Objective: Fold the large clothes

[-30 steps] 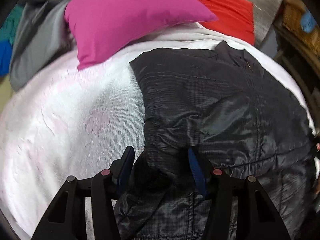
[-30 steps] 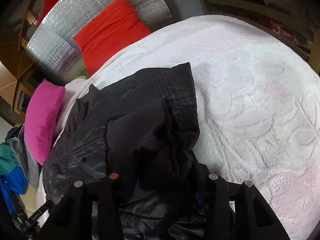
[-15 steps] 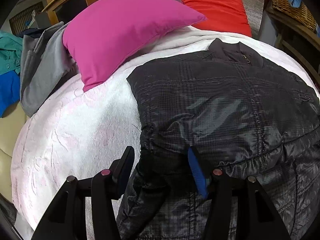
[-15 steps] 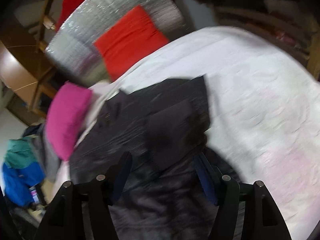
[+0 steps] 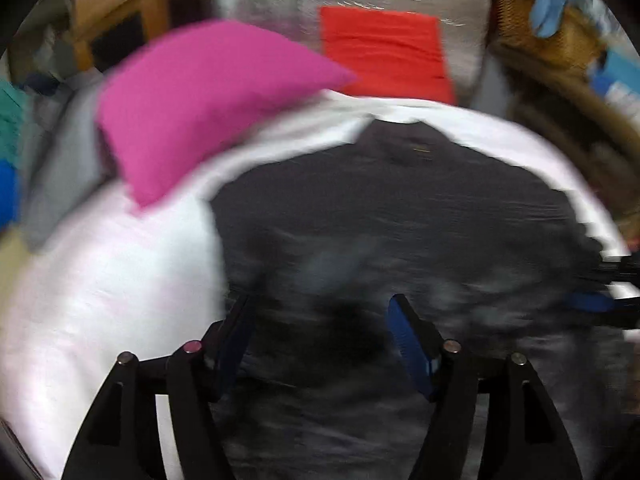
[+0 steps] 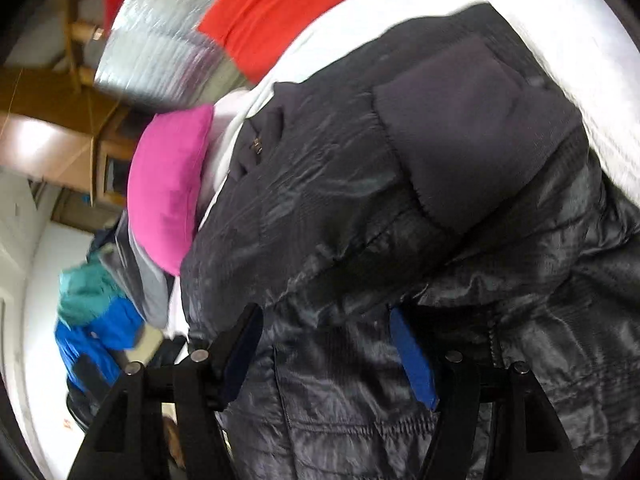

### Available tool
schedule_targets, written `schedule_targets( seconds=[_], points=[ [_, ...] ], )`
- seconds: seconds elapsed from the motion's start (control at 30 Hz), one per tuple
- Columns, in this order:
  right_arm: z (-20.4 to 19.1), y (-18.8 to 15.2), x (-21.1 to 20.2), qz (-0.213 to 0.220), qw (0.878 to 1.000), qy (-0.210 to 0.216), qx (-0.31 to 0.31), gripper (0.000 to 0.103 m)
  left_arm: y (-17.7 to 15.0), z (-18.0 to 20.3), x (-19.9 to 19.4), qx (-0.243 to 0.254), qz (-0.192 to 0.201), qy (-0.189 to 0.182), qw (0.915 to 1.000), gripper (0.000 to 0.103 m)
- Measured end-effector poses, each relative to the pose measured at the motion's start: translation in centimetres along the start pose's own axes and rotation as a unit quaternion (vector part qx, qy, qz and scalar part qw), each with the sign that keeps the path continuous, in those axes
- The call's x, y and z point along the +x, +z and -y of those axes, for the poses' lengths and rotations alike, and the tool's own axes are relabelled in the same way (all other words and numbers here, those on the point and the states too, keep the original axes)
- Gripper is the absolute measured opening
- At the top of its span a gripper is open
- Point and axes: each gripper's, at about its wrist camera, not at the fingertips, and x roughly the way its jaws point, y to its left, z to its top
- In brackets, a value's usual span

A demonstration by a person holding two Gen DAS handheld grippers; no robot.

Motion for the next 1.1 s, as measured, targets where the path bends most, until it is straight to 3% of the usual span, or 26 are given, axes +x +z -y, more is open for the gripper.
schedule_targets(
  seconds=[0.07, 0.17, 0.27, 0.47, 0.5, 0.53, 0.6, 0.7, 0.77, 0.87, 0.97, 1.0, 1.1],
  points=[
    [0.4, 0.0, 0.2, 0.003, 1.0, 0.006, 0.018, 0.071, -0.6, 0.7, 1.2, -0.022, -0.046, -0.068, 0.9964, 0.07],
    [0.8, 0.1, 0.2, 0.014, 0.999, 0.022, 0.045, 0.073, -1.7, 1.4, 3.2, -0.049, -0.105, -0.118, 0.9862, 0.07],
    [0.9, -0.2, -0.3, 0.024, 0.997, 0.035, 0.06, 0.073, -2.3, 1.2, 4.7, -0.083, -0.13, -0.132, 0.9792, 0.07],
    [0.7, -0.4, 0.6, 0.041, 0.997, 0.033, 0.062, 0.072, -1.2, -0.4, 6.3, -0.12, -0.114, -0.122, 0.9785, 0.07],
    [0.7, -0.2, 0.7, 0.05, 0.996, 0.034, 0.068, 0.063, -1.0, -0.6, 6.5, -0.122, -0.114, -0.12, 0.9786, 0.07],
    [0.7, -0.1, 0.6, 0.059, 0.996, 0.025, 0.066, 0.047, -0.9, -0.6, 6.7, -0.124, -0.11, -0.115, 0.9794, 0.069],
    [0.2, 0.1, 0.5, 0.07, 0.997, -0.008, 0.041, 0.037, -0.8, -0.3, 7.0, -0.117, -0.104, -0.1, 0.9825, 0.062],
    [-1.6, -0.4, 0.2, 0.081, 0.995, -0.057, -0.013, 0.035, -0.5, 0.3, 7.0, -0.097, -0.094, -0.08, 0.9876, 0.062],
    [-3.5, -0.9, 0.6, 0.088, 0.986, -0.118, -0.081, 0.035, -0.6, 1.1, 7.4, -0.077, -0.097, -0.058, 0.9906, 0.062],
    [-5.0, -1.7, 2.0, 0.074, 0.97, -0.184, -0.144, 0.038, -0.7, 1.8, 7.6, -0.049, -0.098, -0.036, 0.9933, 0.062],
    [-6.7, -3.0, 1.8, 0.073, 0.956, -0.215, -0.185, 0.056, -0.8, 2.7, 7.0, -0.036, -0.096, -0.034, 0.9941, 0.062],
    [-6.6, -3.5, 1.3, 0.078, 0.951, -0.224, -0.197, 0.066, -0.8, 2.9, 6.6, -0.033, -0.093, -0.036, 0.9945, 0.062],
    [-7.9, -5.6, 0.0, 0.1, 0.931, -0.249, -0.247, 0.07, -1.2, 3.5, 5.2, -0.022, -0.077, -0.035, 0.9962, 0.062]
  ],
)
